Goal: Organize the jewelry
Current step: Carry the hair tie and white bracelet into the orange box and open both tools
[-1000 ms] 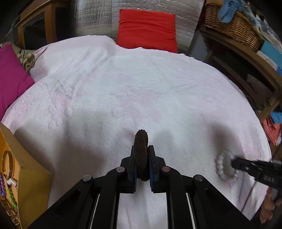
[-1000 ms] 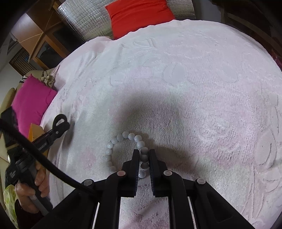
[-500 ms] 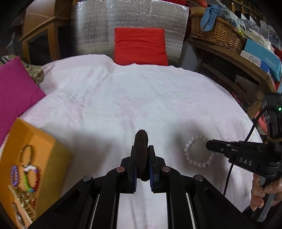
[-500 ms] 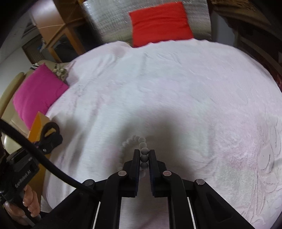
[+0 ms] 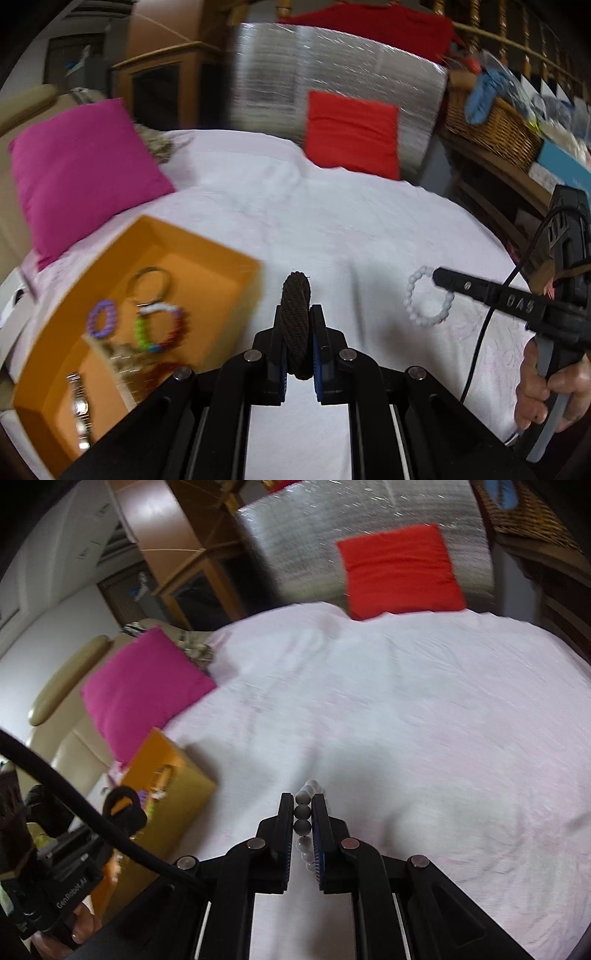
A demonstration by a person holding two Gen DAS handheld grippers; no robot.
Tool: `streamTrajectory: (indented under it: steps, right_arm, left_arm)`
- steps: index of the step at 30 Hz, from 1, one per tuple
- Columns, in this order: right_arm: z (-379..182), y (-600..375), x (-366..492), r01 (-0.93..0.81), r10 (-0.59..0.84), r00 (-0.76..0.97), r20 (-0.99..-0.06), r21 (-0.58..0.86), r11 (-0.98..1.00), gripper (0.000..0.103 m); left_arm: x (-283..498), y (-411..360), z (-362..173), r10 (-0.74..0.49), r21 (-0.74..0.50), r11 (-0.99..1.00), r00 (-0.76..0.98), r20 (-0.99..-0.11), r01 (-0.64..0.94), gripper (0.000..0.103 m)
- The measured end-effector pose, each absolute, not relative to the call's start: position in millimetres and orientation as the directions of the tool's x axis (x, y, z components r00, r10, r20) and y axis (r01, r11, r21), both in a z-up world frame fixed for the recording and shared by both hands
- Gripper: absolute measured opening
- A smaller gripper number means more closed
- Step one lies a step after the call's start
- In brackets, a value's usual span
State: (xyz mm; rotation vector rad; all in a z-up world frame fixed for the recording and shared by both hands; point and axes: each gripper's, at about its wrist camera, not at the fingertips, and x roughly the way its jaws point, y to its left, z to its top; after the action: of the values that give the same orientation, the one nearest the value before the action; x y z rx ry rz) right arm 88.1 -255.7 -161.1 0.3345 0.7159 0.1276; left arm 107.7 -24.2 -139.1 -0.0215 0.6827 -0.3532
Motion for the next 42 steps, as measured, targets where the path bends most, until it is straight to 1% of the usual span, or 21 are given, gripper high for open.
streamTrajectory:
  steps: [3, 8, 11, 15, 20, 25, 29, 33, 35, 37, 39, 40, 42]
  right_arm:
    - [-146.1, -227.7, 90.3, -0.068, 0.28, 0.765, -0.58, 0.361, 0.93, 0.011]
    - [-127.5, -167.3, 93.8, -0.208, 0.406, 0.751, -0.521, 0.396, 0.894, 0.011]
    - [-123.7, -125.3, 95.7, -0.292, 0.48, 0.713, -0.51, 0.406, 0.866, 0.011]
    - [-126.5, -66.5, 96.0, -0.401, 0.568, 0.639, -0.518, 0.406, 0.821, 0.011]
    - [-149.2, 1.5, 96.6, -0.499, 0.629, 0.528, -0.57, 0.391, 0.773, 0.011]
    - [-186.2, 45.6, 100.1, -0.541, 0.618, 0.428, -0.659, 0.361, 0.76, 0.011]
    - [-207.8, 62.5, 103.7, -0.552, 0.603, 0.369, -0.707, 0.356, 0.755, 0.011]
    - [-216.1, 65.1, 107.9, -0.548, 0.593, 0.349, -0.726, 0.356, 0.757, 0.012]
    - [-214.5, 64.5, 107.8, -0.546, 0.583, 0.364, -0.726, 0.341, 0.765, 0.012]
    - [-213.8, 64.8, 109.0, -0.546, 0.58, 0.362, -0.73, 0.338, 0.767, 0.013]
    - [-213.0, 63.8, 110.6, -0.547, 0.583, 0.362, -0.727, 0.341, 0.765, 0.013]
    - [-210.2, 62.1, 109.5, -0.547, 0.583, 0.369, -0.724, 0.338, 0.766, 0.013]
    - [-204.1, 55.8, 108.0, -0.546, 0.595, 0.383, -0.707, 0.346, 0.763, 0.013]
  left_arm:
    - [99.9, 22.2, -133.9, -0.272, -0.124, 0.96, 0.746, -0.608, 0.249, 0.011]
    - [90.2, 107.2, -136.1, -0.172, -0.138, 0.984, 0.758, -0.629, 0.109, 0.011]
    - [81.6, 153.8, -146.2, -0.109, -0.134, 0.991, 0.752, -0.65, 0.028, 0.011]
    - [76.5, 197.4, -167.9, -0.074, -0.16, 0.986, 0.717, -0.694, -0.053, 0.011]
    - [78.7, 206.4, -190.2, -0.082, -0.174, 0.982, 0.667, -0.74, -0.072, 0.011]
    - [85.4, 205.2, -210.9, -0.096, -0.177, 0.982, 0.618, -0.78, -0.071, 0.011]
    - [93.4, 205.0, -224.9, -0.086, -0.171, 0.981, 0.579, -0.811, -0.093, 0.012]
    - [98.9, 203.3, -235.8, -0.057, -0.146, 0.982, 0.552, -0.832, -0.118, 0.012]
    - [99.1, 200.0, -237.9, -0.018, -0.105, 0.986, 0.547, -0.837, -0.128, 0.017]
    - [98.3, 200.4, -237.0, -0.016, -0.103, 0.986, 0.549, -0.835, -0.129, 0.018]
    - [97.2, 202.3, -233.8, -0.016, -0.11, 0.985, 0.552, -0.833, -0.137, 0.023]
    - [96.1, 203.1, -229.9, -0.005, -0.104, 0.984, 0.558, -0.83, -0.147, 0.028]
    - [92.6, 202.6, -219.7, 0.023, -0.089, 0.982, 0.57, -0.822, -0.168, 0.031]
